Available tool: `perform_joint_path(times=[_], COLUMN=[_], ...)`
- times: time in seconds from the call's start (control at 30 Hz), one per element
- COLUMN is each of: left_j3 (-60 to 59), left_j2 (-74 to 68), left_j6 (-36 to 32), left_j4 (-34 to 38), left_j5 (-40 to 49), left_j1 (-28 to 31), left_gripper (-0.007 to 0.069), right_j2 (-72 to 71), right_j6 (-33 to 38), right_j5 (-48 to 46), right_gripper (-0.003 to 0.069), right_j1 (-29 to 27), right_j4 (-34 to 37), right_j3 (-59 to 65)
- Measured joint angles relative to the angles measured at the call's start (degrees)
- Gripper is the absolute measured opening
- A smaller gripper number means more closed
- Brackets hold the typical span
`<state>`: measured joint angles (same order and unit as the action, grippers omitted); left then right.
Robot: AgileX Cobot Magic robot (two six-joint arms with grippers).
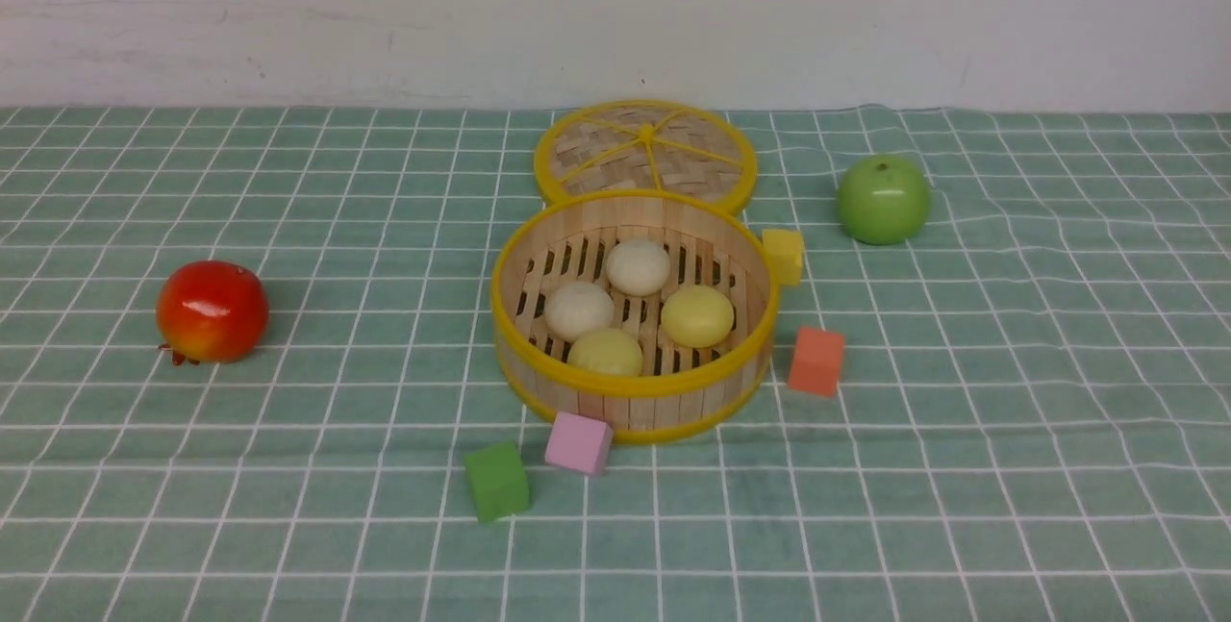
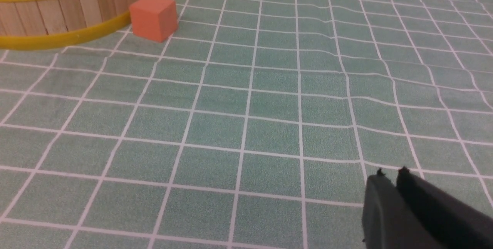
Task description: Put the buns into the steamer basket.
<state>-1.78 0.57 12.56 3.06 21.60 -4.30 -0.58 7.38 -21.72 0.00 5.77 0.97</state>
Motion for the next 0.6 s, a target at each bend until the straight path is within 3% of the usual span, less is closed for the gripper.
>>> perform_joint_path(times=[0.6], left_j3=[0.00], left_j2=[0.00], left_j6=[0.02], left_j4=[-0.05], left_j5=[0.00], left_j1=[0.00], left_gripper=[-0.0014], right_j2=[0.00], right_j6=[0.00], right_j5=[0.00], right_gripper=[0.0080], right_j1=[0.00], right_j4=[0.00], right_j3=[0.00])
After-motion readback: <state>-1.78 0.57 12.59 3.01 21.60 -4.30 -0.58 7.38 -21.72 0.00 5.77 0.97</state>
